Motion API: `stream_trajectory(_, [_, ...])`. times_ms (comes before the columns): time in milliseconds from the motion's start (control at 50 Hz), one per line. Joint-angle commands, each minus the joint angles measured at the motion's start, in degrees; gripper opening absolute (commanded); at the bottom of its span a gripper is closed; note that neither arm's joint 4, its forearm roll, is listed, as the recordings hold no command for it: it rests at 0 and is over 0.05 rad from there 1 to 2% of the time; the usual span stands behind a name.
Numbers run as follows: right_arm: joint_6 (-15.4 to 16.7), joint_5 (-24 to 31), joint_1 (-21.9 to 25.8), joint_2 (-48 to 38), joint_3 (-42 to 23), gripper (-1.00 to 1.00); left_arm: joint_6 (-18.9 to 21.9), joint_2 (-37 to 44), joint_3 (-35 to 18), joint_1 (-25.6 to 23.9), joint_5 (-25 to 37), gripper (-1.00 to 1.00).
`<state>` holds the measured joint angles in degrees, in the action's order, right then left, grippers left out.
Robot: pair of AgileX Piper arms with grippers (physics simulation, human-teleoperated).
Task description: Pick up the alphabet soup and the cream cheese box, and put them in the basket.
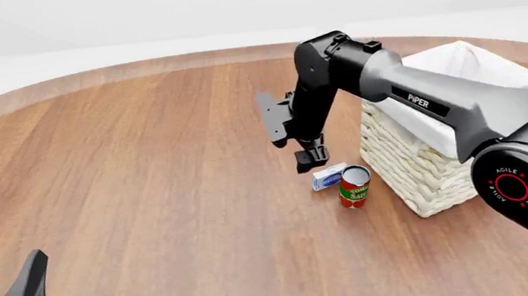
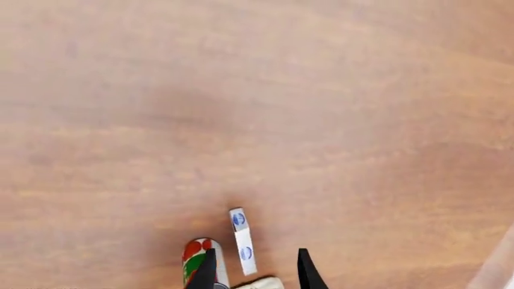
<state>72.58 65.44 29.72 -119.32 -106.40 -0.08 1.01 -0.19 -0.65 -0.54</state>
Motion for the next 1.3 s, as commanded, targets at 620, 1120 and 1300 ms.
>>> stream_trajectory(620, [3.83,-3.20,-1.00,-0.37,4.78,1.00,0.00,-0.02,0.01,-0.02,0.00,1.00])
stream_trajectory(1120, [5.59,-4.34,-2.50,-1.21,5.90,1.00,-0.01,-0.02,0.01,-0.03,0.00,1.00])
stream_trajectory(1300, [5.93,-4.38,-3.41,-2.30,4.90,1.00,0.00,0.01,0.01,-0.04,-0.02,1.00])
